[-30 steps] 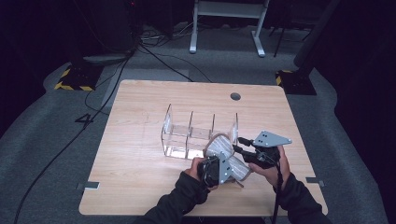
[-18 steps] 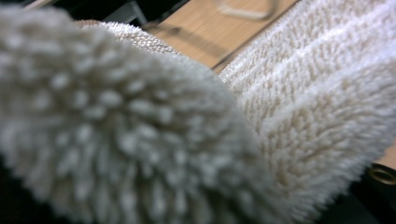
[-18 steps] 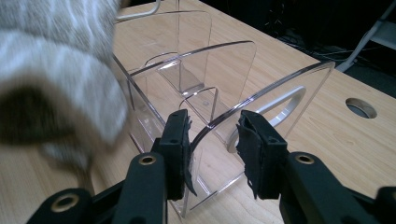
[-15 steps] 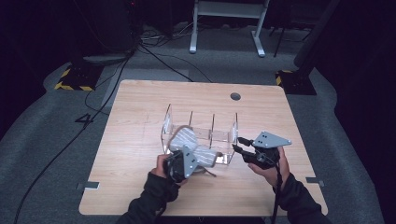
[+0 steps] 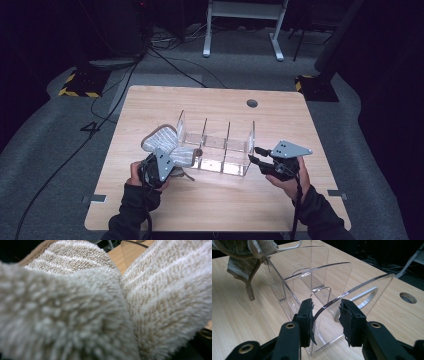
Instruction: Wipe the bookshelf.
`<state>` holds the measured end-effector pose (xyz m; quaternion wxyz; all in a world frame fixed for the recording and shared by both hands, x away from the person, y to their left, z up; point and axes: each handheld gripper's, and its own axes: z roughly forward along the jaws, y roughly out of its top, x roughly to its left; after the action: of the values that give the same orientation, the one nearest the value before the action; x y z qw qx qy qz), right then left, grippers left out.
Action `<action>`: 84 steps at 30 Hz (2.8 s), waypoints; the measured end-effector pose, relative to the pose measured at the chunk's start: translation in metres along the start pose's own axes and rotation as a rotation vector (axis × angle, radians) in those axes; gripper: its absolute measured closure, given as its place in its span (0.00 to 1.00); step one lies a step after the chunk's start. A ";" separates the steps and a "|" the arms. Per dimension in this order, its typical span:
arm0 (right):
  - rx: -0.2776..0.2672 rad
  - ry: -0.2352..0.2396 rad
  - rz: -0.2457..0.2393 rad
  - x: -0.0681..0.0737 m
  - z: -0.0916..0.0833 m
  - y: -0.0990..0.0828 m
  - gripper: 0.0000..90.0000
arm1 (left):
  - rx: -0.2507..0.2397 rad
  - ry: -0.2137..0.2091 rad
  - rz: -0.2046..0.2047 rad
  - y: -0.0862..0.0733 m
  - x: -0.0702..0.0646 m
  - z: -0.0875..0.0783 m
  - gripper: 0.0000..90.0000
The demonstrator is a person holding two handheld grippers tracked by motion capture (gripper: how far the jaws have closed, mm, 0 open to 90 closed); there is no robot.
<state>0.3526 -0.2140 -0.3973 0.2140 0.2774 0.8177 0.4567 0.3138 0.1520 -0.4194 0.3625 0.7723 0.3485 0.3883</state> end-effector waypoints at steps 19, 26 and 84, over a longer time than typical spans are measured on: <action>0.034 0.053 -0.086 0.005 -0.002 -0.006 0.58 | -0.074 -0.237 0.115 0.043 -0.081 0.035 0.81; -0.053 0.023 -0.057 -0.013 -0.018 0.002 0.55 | -0.085 -0.260 0.239 0.057 -0.119 0.045 0.81; 0.064 0.316 -0.241 0.017 0.031 -0.007 0.38 | -0.020 -0.360 0.076 0.027 -0.068 0.033 0.78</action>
<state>0.3566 -0.1869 -0.4205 0.1270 0.1091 0.8825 0.4395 0.3172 0.0733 -0.4353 0.4116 0.8384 0.2445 0.2604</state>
